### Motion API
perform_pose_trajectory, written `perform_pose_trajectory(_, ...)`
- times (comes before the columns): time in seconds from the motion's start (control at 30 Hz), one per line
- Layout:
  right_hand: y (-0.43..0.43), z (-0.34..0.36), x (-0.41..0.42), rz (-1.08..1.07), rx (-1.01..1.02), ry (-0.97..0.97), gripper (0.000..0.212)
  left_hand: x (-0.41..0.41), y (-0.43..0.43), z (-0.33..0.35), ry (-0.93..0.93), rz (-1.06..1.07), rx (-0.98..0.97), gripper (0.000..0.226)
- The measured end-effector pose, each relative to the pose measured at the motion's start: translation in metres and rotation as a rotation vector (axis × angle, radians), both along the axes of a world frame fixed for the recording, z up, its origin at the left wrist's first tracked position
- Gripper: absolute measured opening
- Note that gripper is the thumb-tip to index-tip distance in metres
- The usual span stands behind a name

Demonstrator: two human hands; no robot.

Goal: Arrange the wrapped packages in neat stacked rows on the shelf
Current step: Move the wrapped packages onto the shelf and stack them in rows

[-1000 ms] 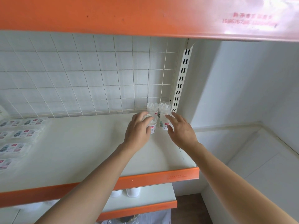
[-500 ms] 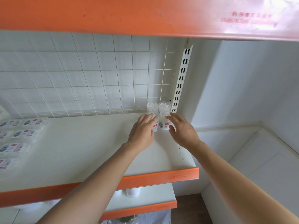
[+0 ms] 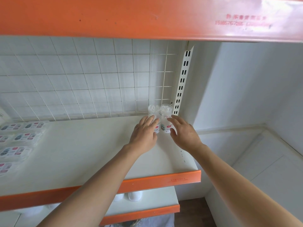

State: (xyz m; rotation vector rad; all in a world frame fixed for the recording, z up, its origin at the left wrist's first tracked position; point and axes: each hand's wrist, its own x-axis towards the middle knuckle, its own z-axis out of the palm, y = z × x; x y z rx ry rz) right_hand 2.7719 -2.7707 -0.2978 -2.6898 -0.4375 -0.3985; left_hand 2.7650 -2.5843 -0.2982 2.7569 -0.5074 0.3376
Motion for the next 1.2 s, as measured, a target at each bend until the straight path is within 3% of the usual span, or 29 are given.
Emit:
perform_pose_trajectory(0.4,-0.004,0.004,0.002,0.005,-0.063,-0.116,0.052,-0.004,-0.004,0.011,-0.031,0.065,0.061,0.058)
perform_pose_trajectory(0.73,0.022,0.023,0.005,0.061,-0.253,0.024,0.067,-0.036,0.025,0.038,0.094,0.389,0.233,0.066)
perform_pose_trajectory(1.2,0.250,0.040,-0.090,0.311,-0.265,-0.062,0.072,-0.178,0.233,0.064,0.078,0.688,0.243,0.067)
